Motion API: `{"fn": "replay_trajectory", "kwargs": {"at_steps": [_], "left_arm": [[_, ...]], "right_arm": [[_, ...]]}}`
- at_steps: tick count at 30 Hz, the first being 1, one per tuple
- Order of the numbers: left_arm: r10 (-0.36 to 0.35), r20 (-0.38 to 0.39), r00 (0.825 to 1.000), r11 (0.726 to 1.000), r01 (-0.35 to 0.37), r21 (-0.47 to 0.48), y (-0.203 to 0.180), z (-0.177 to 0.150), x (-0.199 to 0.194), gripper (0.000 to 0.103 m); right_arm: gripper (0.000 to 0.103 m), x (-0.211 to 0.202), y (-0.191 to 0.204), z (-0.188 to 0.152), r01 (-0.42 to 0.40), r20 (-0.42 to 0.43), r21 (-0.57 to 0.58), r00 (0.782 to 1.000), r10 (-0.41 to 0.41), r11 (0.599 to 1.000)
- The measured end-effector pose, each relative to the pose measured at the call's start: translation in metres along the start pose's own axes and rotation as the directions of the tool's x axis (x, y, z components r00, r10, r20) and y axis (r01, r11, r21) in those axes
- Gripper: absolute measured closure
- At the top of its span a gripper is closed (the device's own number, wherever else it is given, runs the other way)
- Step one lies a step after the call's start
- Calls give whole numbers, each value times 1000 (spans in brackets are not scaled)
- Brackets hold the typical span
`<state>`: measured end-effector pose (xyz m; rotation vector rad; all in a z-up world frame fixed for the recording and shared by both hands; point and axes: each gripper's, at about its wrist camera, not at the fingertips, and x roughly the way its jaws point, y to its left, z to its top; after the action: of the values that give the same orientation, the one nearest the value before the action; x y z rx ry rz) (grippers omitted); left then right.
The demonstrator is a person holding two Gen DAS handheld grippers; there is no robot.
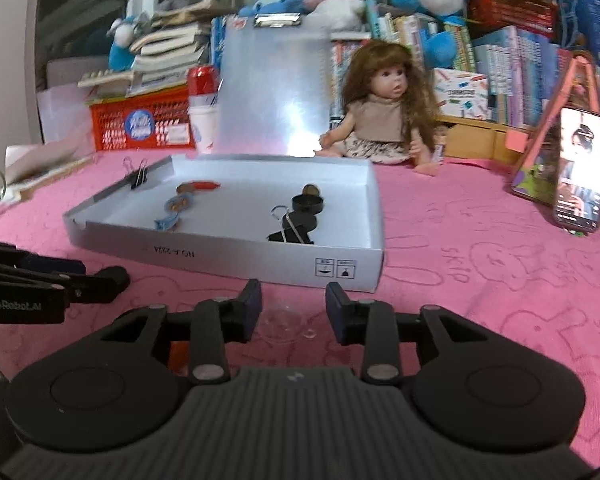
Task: Organize rigid objects
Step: 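Grasp the clear plastic dome with the right tool while the left grasps the black lid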
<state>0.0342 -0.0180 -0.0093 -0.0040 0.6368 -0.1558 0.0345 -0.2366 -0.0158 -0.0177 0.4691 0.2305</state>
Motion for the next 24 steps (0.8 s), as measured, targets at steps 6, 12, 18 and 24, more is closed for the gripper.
{"fn": "replay_trajectory", "kwargs": {"at_steps": [6,12,18,24], "left_arm": [[7,15,1000,1000,-7,2,-4,0,2,61],[32,31,999,999,-33,1,-7,-3,4,60],[50,44,998,999,-51,7,-10,-6,6,60],[56,49,997,998,-57,16,-12,-7,7,60]], "right_arm": [[41,-4,8,-10,73,37,21,997,-74,997],[41,-1,16,-19,125,46,42,991,-127,991],[42,0,19,-23,139,47,58,989,-142,989],[46,0,19,-26,134,52,71,989,-138,988]]}}
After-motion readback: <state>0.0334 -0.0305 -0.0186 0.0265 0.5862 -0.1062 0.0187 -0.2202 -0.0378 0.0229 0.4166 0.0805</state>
